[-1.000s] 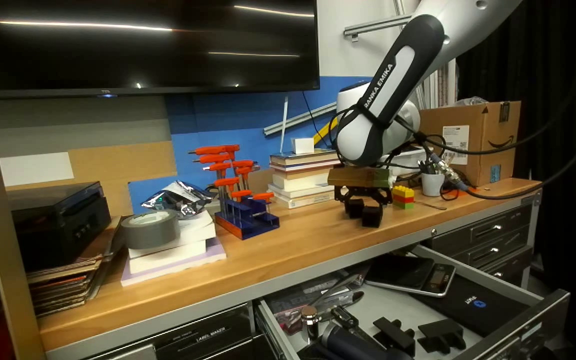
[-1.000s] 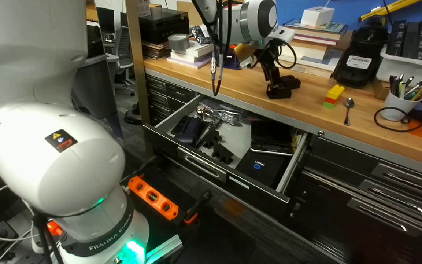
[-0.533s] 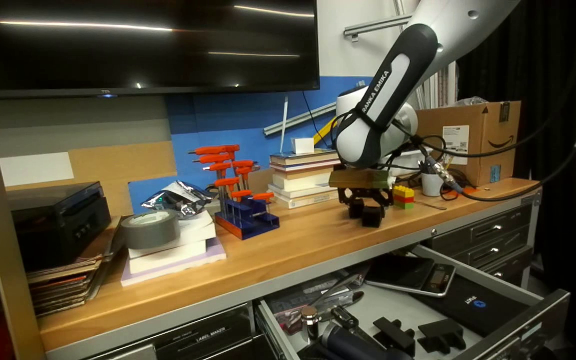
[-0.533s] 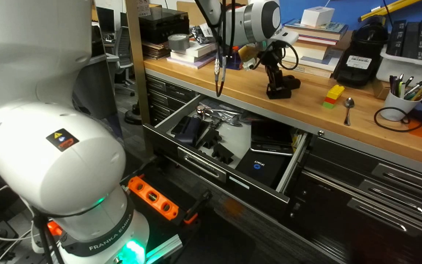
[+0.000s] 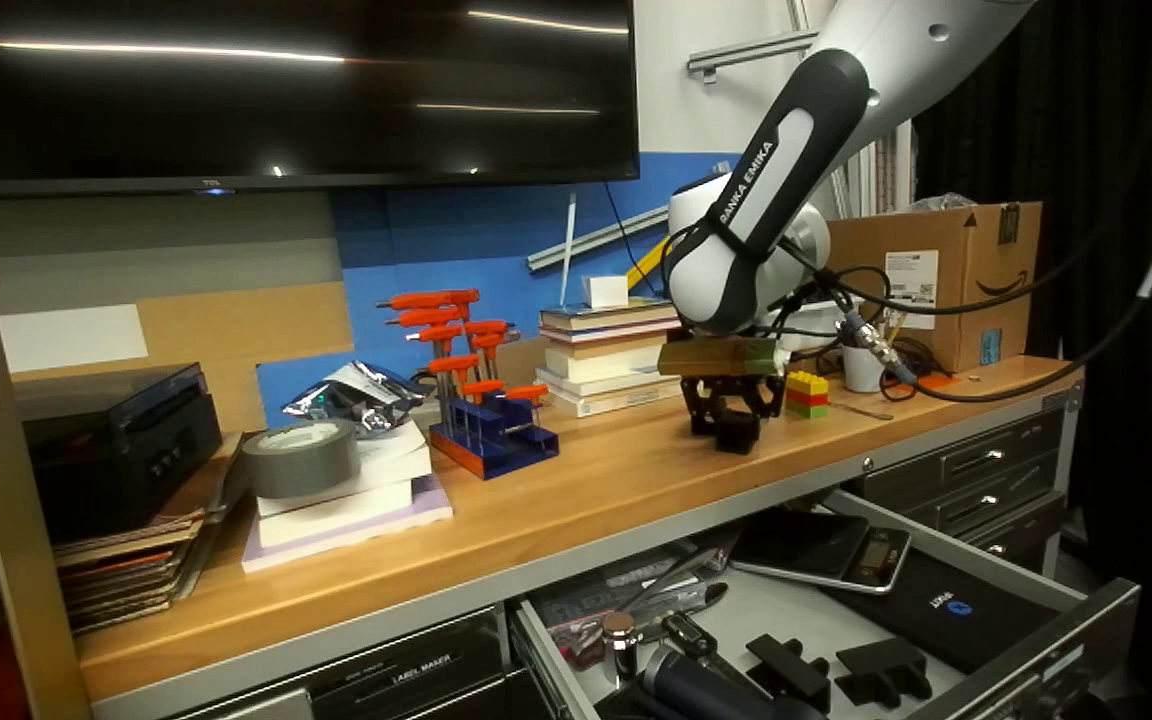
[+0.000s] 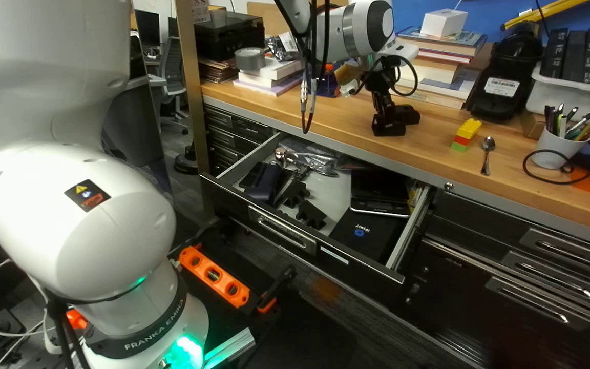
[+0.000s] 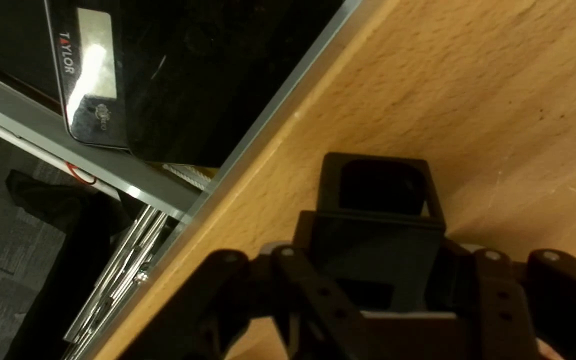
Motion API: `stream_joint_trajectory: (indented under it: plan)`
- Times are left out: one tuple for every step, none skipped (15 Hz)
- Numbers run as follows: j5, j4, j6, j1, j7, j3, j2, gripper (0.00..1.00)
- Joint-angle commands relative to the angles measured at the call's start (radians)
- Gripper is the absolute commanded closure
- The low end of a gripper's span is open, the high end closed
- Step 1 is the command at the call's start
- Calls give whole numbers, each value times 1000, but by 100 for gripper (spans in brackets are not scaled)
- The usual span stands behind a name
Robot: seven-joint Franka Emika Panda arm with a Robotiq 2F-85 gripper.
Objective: Place the three objects on the counter inside the open drawer, push the drawer closed
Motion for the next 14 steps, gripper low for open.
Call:
stream_joint_trajectory:
  plan:
    - [20, -2, -53, 5, -20, 3, -28, 73]
    - [29, -47, -39, -11, -47, 6, -52, 73]
    - [40, -74, -49, -17, -71, 14, -75, 73]
    - [55, -104, -53, -24, -106, 24, -99, 73]
    - [74, -147, -53, -32, -150, 36, -132, 73]
    - [92, -184, -54, -36, -188, 44, -160, 73]
    - [110, -227, -57, -39, -228, 51, -195, 73]
    - [136, -268, -63, -45, -277, 63, -228, 73]
    - [158, -309, -64, -47, -319, 72, -261, 73]
    - [191, -347, -65, -53, -371, 84, -293, 73]
    - [229, -384, -68, -58, -424, 96, -322, 73]
    - [285, -420, -67, -66, -498, 110, -348, 73]
    - [325, -451, -68, -66, -551, 119, -362, 73]
    - [371, -477, -66, -68, -610, 128, -370, 73]
